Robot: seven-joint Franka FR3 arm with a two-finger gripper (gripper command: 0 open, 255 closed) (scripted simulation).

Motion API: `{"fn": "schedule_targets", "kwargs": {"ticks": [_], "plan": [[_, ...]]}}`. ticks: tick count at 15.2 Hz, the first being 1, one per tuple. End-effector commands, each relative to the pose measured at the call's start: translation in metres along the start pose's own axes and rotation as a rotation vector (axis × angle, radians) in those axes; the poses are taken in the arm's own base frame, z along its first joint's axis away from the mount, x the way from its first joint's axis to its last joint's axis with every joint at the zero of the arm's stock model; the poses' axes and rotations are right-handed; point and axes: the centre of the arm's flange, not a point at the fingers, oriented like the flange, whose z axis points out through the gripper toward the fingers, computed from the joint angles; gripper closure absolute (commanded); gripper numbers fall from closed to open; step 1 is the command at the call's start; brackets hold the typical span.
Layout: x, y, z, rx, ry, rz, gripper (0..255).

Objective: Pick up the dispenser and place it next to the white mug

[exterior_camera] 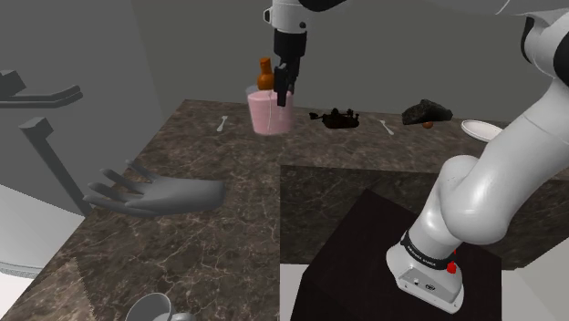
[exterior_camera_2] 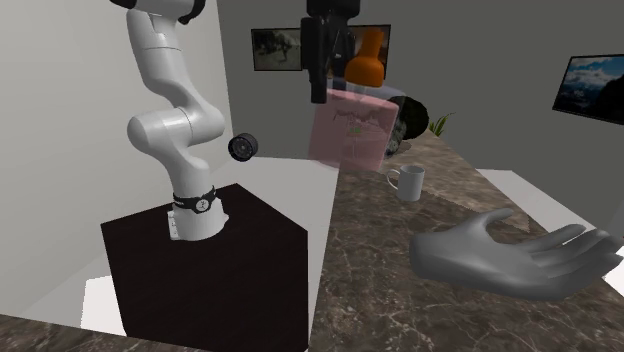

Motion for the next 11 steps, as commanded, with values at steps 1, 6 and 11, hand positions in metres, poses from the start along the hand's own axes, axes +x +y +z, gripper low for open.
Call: {"fn": "schedule_targets", "kwargs": {"ticks": [1,6,11], "plan": [[-0.004,-0.025,0.001,0.000,0.000,0.001,255],[-0.011,-0.091,-0.002,0.000,0.000,0.001,255],[-0.017,-0.156,-0.005,0.000,0.000,0.001,255]]}}
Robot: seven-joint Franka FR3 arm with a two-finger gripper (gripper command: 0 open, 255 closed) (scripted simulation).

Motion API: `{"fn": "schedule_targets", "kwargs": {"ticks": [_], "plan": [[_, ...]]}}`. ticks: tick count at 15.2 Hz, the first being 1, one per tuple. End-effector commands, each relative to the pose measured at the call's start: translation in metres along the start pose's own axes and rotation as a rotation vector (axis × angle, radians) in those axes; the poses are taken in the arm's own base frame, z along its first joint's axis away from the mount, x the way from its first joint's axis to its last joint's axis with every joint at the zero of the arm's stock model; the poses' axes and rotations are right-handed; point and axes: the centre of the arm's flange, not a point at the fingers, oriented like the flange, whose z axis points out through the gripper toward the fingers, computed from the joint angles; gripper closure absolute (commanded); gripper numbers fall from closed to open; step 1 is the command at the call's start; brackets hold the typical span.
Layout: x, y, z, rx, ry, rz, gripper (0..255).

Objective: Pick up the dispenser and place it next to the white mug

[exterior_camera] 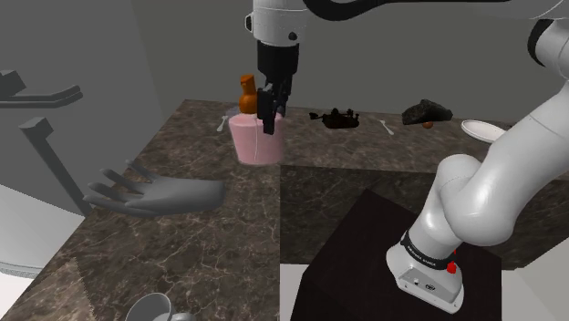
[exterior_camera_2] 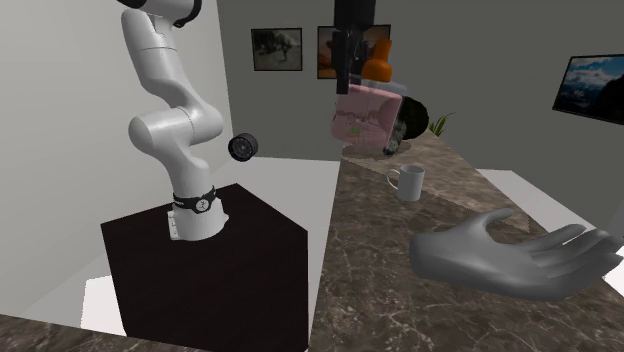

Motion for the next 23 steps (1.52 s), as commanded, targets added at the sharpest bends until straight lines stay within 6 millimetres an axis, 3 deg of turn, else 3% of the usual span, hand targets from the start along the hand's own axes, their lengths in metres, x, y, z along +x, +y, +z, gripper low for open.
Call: {"fn": "schedule_targets", "kwargs": {"ticks": [1,23], "plan": [[-0.001,-0.027,0.000,0.000,0.000,0.002,255],[-0.030,-0.313,-0.012,0.000,0.000,0.002,255]]}}
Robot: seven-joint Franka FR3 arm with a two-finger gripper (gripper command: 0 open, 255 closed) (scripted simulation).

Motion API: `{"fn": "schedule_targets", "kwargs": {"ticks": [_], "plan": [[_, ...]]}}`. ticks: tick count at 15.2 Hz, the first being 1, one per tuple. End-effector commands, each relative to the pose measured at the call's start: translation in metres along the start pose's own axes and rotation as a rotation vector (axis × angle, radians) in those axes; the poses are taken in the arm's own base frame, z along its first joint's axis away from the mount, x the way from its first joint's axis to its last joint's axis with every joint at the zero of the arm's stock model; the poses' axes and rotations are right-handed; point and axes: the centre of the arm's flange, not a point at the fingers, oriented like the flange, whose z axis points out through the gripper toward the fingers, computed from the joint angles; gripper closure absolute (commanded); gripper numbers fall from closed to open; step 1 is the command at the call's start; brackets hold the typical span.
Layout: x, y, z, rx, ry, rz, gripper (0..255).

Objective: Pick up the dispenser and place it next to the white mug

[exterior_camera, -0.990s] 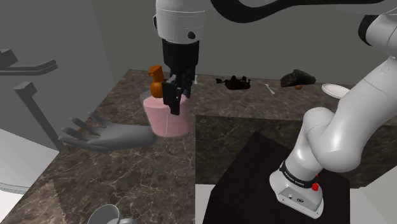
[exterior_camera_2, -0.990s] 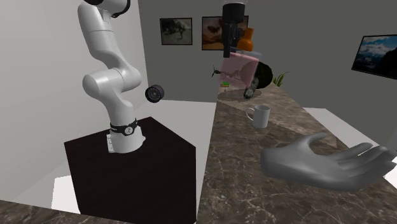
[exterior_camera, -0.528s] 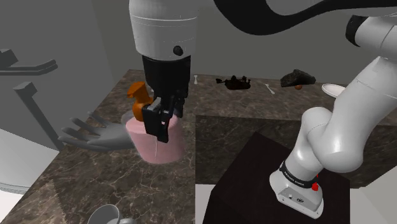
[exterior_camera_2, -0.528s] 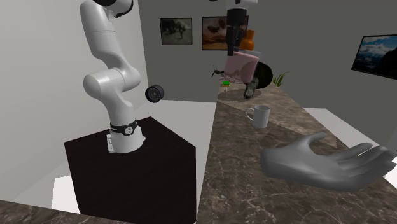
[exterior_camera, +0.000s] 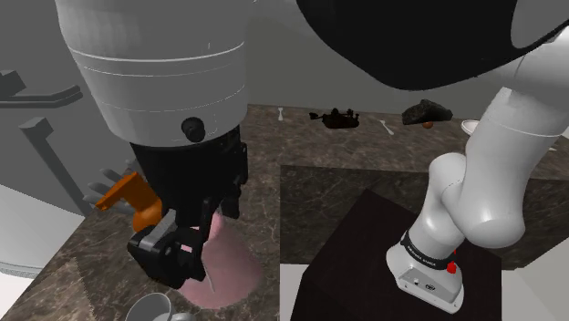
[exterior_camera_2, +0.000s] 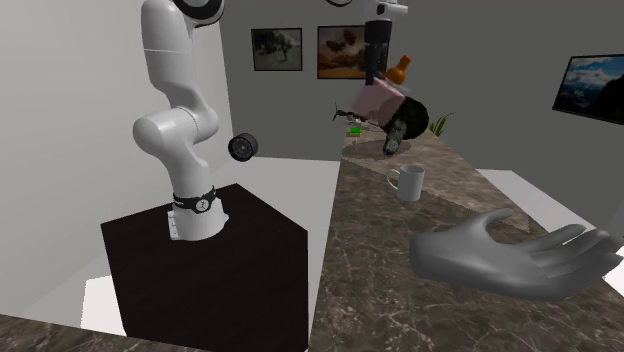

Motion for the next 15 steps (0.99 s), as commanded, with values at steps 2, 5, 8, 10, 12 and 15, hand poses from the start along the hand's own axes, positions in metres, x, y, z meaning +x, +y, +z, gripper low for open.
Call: {"fn": "schedule_targets", "kwargs": {"ticks": [2,5,8,10,12,15], "plan": [[-0.002,-0.012,0.009,0.001,0.001,0.002,255],[-0.002,-0.012,0.025,0.001,0.001,0.002,255],[-0.002,-0.013,0.041,0.001,0.001,0.002,255],[-0.002,-0.014,0.052,0.001,0.001,0.002,255],[-0.002,-0.014,0.062,0.001,0.001,0.002,255],[-0.002,-0.015,0.078,0.001,0.001,0.002,255]]}}
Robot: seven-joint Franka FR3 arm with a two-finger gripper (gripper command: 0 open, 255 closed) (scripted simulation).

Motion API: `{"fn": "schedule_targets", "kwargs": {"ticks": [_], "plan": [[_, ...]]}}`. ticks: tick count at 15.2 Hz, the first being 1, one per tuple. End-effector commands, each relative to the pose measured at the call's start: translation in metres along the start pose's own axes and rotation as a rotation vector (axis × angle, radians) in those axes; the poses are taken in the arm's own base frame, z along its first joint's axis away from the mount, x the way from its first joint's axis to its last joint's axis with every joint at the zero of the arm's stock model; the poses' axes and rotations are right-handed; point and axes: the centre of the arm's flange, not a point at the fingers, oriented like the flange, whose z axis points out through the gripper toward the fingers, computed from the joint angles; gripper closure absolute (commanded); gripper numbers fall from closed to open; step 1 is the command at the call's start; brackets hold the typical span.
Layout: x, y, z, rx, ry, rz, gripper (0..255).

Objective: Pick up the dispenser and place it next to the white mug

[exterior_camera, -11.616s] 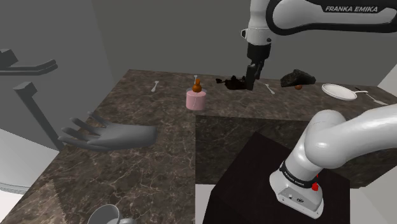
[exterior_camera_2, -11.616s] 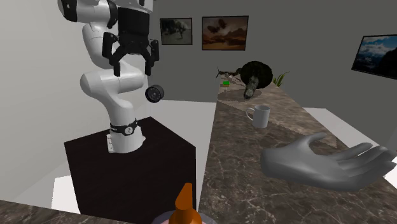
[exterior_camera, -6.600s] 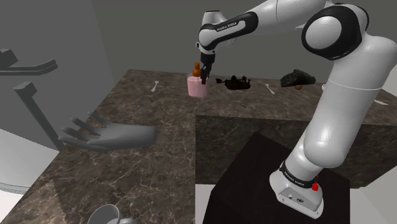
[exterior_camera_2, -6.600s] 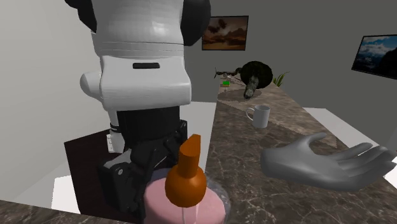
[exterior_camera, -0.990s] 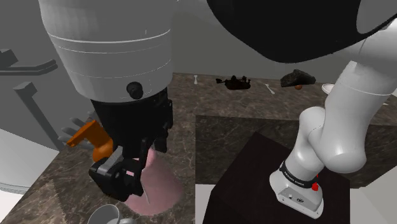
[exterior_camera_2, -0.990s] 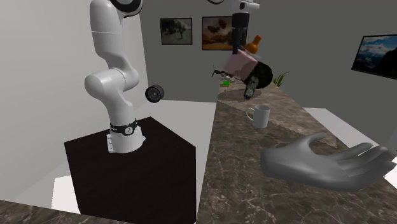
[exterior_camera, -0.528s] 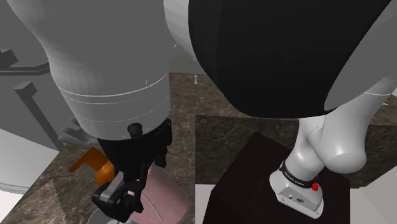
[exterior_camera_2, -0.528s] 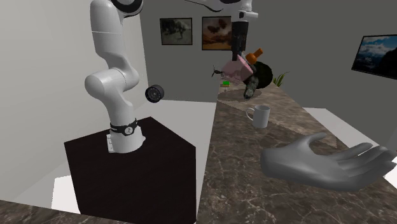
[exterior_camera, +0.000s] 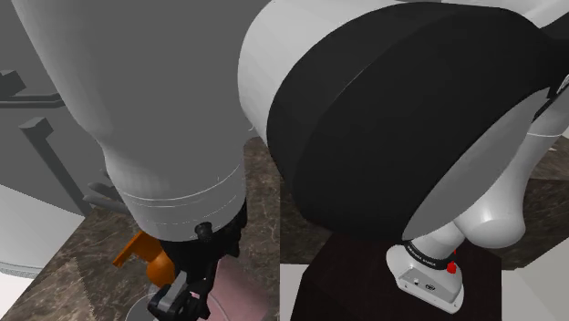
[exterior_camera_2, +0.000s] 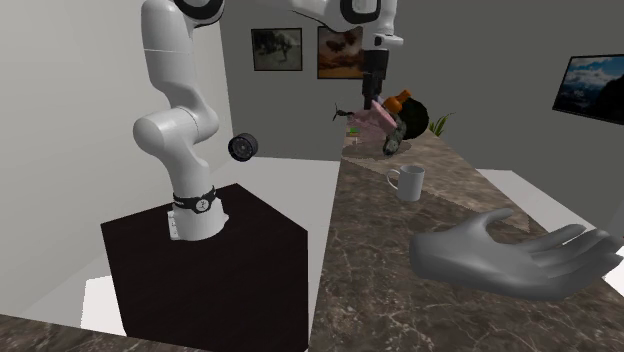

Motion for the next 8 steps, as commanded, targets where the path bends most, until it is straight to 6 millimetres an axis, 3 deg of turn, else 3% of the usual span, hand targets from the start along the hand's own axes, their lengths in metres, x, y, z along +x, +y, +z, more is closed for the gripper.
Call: {"fn": "schedule_targets", "kwargs": {"ticks": [1,8], "plan": [[0.000,0.000,0.011,0.000,0.001,0.000,255],[0.000,-0.002,0.048,0.000,0.001,0.000,255]]}}
